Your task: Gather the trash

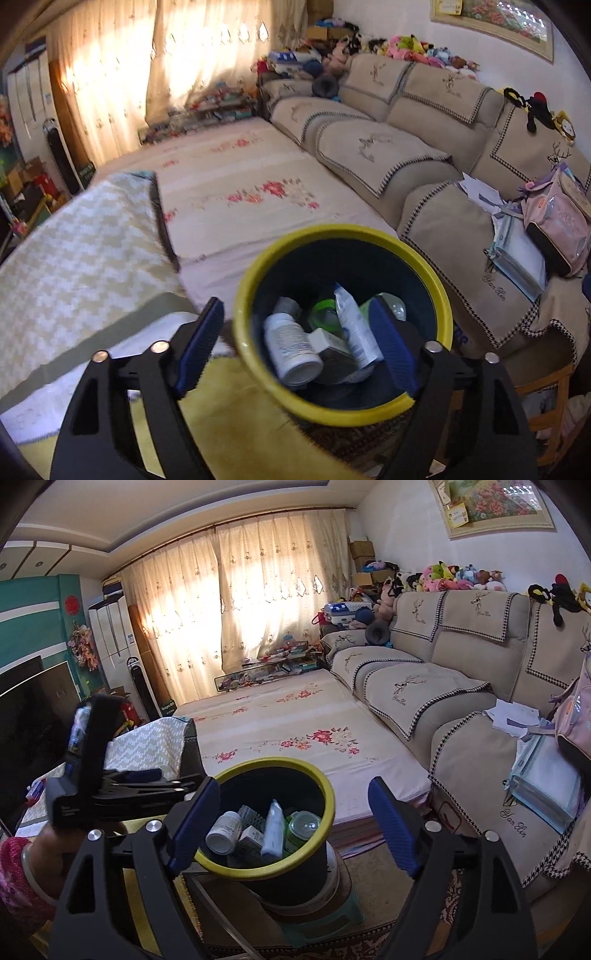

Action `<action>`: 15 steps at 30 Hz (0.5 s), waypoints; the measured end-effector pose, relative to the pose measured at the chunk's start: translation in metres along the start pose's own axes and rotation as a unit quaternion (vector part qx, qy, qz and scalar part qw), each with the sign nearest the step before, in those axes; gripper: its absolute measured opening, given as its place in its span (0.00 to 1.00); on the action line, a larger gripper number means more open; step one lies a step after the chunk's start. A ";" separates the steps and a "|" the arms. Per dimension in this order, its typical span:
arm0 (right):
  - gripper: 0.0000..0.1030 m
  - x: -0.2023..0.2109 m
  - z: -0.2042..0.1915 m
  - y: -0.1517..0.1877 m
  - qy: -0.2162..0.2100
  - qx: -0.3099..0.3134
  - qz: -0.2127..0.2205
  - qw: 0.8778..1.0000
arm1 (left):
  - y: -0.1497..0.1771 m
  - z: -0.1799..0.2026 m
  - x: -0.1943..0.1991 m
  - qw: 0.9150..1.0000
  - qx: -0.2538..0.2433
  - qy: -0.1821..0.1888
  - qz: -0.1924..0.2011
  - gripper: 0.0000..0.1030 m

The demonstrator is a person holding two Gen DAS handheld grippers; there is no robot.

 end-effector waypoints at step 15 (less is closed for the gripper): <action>0.93 0.018 -0.116 0.002 -0.103 0.068 0.008 0.992 | 0.080 -0.142 0.227 0.982 0.077 -0.136 0.102 0.95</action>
Point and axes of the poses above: each gripper's, at about its wrist camera, not at the fingertips, and x roughly against the way its jaws point, z to its right, y to its underside, the point moved 10 cm from there along -x, roughly the way its jaws point, and after that the axes turned 1 degree about z, right-handed, at the moved point
